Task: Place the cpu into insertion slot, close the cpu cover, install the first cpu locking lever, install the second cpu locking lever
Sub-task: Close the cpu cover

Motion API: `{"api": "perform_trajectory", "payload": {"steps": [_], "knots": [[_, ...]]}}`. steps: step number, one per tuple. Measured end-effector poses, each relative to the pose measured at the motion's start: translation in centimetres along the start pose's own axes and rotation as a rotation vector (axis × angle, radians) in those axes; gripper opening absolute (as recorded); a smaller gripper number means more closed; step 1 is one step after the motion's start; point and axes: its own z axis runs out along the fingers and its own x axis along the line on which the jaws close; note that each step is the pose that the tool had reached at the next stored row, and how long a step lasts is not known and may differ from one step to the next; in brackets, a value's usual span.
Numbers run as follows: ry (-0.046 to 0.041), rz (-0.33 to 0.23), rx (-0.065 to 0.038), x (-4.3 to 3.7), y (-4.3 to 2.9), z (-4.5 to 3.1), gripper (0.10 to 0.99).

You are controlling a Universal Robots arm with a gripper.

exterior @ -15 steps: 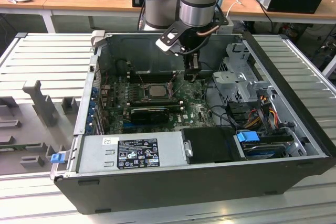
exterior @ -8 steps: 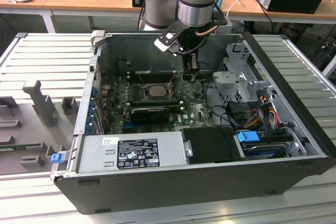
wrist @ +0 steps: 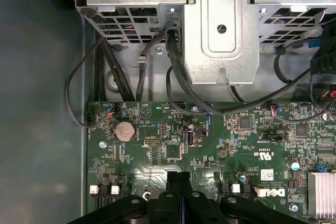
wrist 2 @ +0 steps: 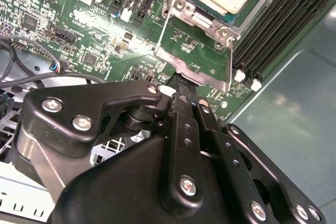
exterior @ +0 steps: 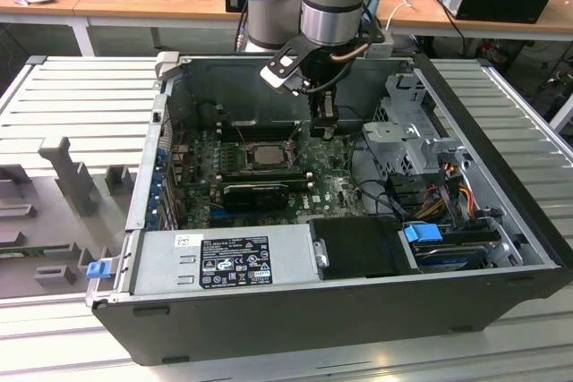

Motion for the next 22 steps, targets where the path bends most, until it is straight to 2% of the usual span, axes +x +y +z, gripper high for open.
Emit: {"api": "perform_trajectory", "payload": {"steps": [22], "knots": [[0.0000, 0.000, 0.000, -0.01, -0.53, -0.03, 0.106]]}}
